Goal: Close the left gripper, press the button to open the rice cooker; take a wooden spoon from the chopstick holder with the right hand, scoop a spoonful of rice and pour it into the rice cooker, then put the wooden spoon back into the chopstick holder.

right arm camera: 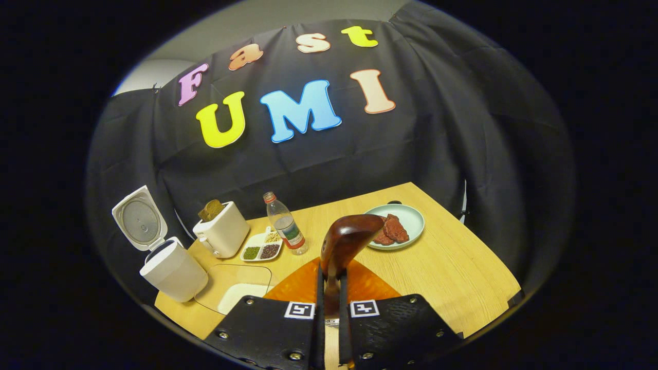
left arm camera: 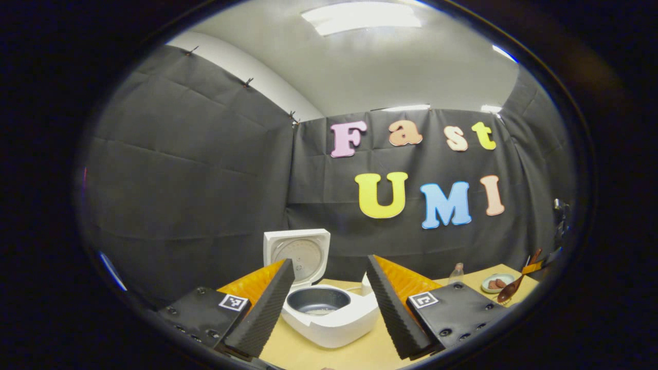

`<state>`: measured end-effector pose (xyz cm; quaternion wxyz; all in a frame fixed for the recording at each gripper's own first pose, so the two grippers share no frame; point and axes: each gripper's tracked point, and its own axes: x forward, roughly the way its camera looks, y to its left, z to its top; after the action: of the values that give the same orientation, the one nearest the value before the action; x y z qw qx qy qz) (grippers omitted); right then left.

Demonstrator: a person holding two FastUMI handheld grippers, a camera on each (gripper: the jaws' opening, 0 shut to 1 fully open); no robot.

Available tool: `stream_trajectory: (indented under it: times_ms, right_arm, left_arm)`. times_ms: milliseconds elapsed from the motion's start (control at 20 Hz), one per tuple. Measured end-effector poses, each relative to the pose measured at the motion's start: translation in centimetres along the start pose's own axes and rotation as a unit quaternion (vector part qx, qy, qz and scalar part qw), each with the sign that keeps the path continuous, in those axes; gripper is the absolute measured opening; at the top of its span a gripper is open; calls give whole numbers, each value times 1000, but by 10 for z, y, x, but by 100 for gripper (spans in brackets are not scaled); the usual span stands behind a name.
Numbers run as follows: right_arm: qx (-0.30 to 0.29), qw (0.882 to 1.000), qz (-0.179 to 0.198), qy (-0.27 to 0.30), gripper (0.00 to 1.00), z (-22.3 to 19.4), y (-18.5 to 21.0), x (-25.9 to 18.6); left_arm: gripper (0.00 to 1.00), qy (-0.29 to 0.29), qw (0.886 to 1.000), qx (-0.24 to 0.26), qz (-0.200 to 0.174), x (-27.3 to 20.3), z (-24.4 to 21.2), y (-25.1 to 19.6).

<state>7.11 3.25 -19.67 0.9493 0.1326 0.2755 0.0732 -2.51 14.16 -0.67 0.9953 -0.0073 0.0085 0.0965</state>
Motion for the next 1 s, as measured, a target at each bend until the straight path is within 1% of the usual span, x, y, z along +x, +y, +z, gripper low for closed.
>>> stream_trajectory:
  times_ms: [150, 300, 350, 400, 450, 500, 550, 650, 700, 750, 1000]
  right_arm:
    - [-3, 1000, 15, -13, 11, 11, 29, -3]
    - [-12, 999, 29, -14, 11, 8, 60, 2]
    - [-14, 999, 35, -13, 11, 6, 72, 5]
    - [-15, 999, 43, -12, 11, 3, 84, 7]
    - [-17, 999, 50, -13, 11, 1, 96, 9]
    - [-19, 998, 55, -16, 11, -2, 106, 13]
    - [-23, 998, 58, -15, 11, -6, 115, 17]
    - [-29, 998, 64, -6, 11, -18, 130, 25]
    - [-30, 997, 66, -2, 11, -25, 136, 29]
    - [-34, 997, 66, -1, 11, -29, 141, 32]
    - [-92, 995, 42, 17, 11, -67, 147, 57]
  left_arm:
    - [96, 16, 1000, -17, -3, 7, -17, 15]
    - [97, 21, 1000, -22, -3, 11, -22, 31]
    - [99, 20, 1000, -23, -3, 13, -21, 38]
    - [94, 19, 1000, -22, -2, 13, -22, 44]
    - [99, 19, 1000, -19, -2, 14, -22, 50]
    - [96, 18, 1000, -15, -2, 16, -22, 55]
    - [99, 19, 1000, -9, -3, 16, -23, 60]
    - [97, 22, 1000, 0, -2, 18, -25, 71]
    - [99, 23, 1000, 1, 0, 20, -25, 76]
    - [97, 23, 1000, 0, 1, 22, -24, 80]
    - [97, 23, 1000, 5, 9, 29, -21, 96]
